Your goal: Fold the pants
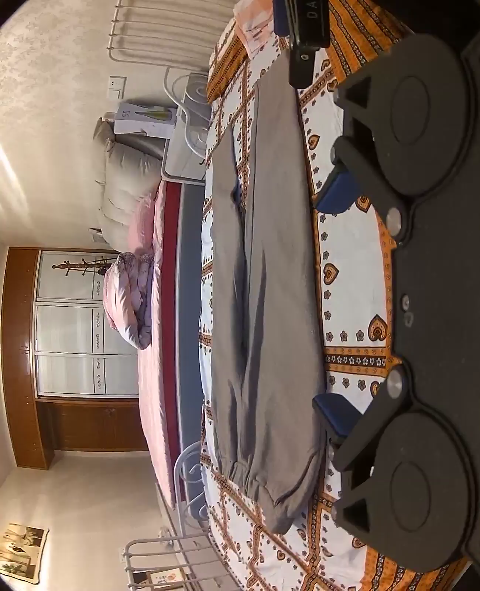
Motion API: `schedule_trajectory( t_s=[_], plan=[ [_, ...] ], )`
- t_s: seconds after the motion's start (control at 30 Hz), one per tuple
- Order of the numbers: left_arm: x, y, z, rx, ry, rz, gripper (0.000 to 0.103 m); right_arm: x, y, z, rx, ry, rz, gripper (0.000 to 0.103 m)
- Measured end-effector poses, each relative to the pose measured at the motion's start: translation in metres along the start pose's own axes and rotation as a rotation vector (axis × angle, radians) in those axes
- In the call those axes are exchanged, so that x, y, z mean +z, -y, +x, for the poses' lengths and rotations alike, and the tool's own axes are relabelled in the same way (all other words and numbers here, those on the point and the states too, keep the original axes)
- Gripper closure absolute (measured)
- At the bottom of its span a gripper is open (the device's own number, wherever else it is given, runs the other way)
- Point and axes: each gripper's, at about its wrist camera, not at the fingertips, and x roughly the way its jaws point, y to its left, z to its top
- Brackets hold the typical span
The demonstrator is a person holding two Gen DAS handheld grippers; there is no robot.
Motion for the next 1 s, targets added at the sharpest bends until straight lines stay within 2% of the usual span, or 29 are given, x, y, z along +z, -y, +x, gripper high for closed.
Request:
schedule_trajectory(
  t_s=[1.0],
  plan=[
    [0.0,0.0009,-0.0009,0.023,0.003,0.011,0.006,0.0,0.0003,0.0,-0.003,0.004,-0.003,0.0]
  ],
)
